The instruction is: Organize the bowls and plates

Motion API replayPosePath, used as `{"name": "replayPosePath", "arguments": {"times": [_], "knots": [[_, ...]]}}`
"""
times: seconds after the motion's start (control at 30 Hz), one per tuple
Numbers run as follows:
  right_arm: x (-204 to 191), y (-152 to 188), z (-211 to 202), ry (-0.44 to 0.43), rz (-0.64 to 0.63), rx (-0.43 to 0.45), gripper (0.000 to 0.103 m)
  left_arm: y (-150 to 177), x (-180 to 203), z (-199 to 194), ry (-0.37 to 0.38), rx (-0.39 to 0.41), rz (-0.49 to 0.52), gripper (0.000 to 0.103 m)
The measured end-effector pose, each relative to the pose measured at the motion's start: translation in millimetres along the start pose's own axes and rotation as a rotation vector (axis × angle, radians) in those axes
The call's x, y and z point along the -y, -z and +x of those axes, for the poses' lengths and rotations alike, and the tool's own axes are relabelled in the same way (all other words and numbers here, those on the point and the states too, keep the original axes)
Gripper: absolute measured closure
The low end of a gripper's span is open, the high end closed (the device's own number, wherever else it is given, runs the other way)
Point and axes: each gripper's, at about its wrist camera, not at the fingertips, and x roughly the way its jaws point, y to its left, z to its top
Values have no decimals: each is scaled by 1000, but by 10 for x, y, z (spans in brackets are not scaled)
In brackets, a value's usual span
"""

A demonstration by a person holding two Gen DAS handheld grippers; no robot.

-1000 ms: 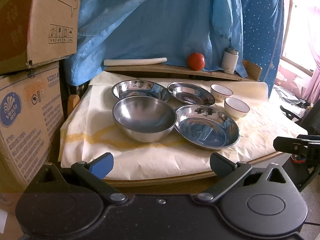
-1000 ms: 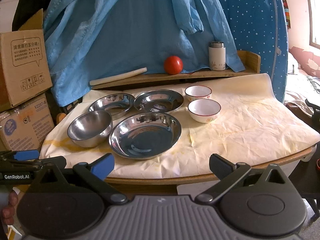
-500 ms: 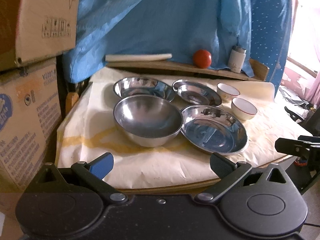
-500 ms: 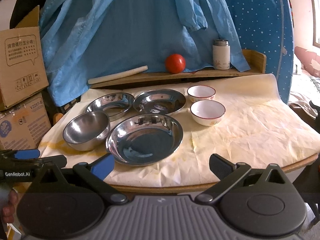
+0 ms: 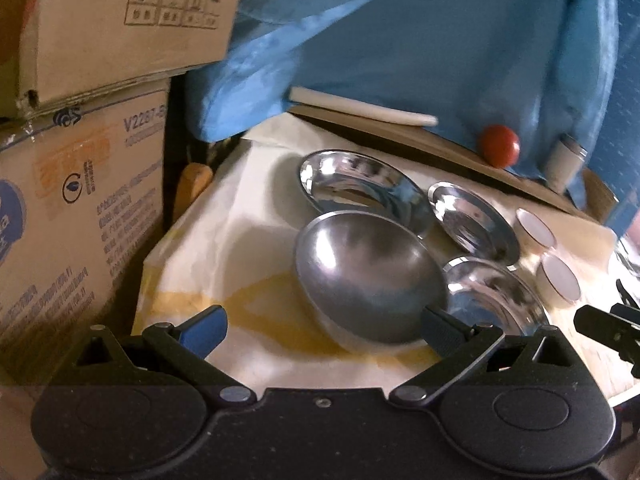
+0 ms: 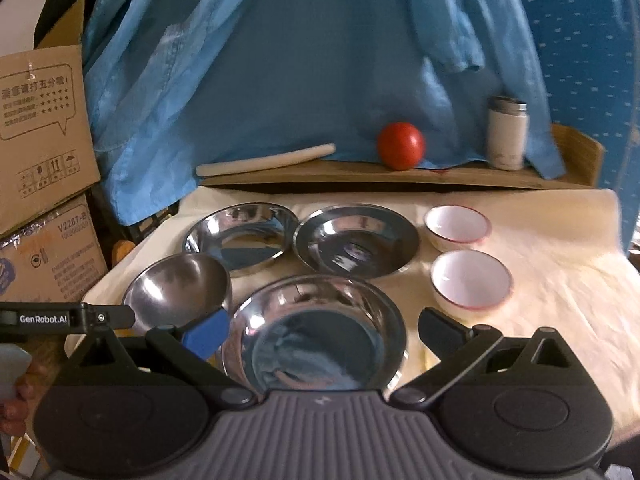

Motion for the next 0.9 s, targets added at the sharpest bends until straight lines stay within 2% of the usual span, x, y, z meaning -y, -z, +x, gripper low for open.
{"name": "replayPosePath", "arguments": {"times": [0.33, 0.67, 0.9], "knots": [[160, -338, 457, -73, -32, -42, 0, -332, 26, 237, -43, -1, -64, 1], [517, -553, 830, -121, -15, -92, 0, -765, 143, 573, -75, -11, -172, 1], [691, -683, 1112, -189, -38, -131, 0, -987, 280, 925, -119, -56, -170, 1]]}}
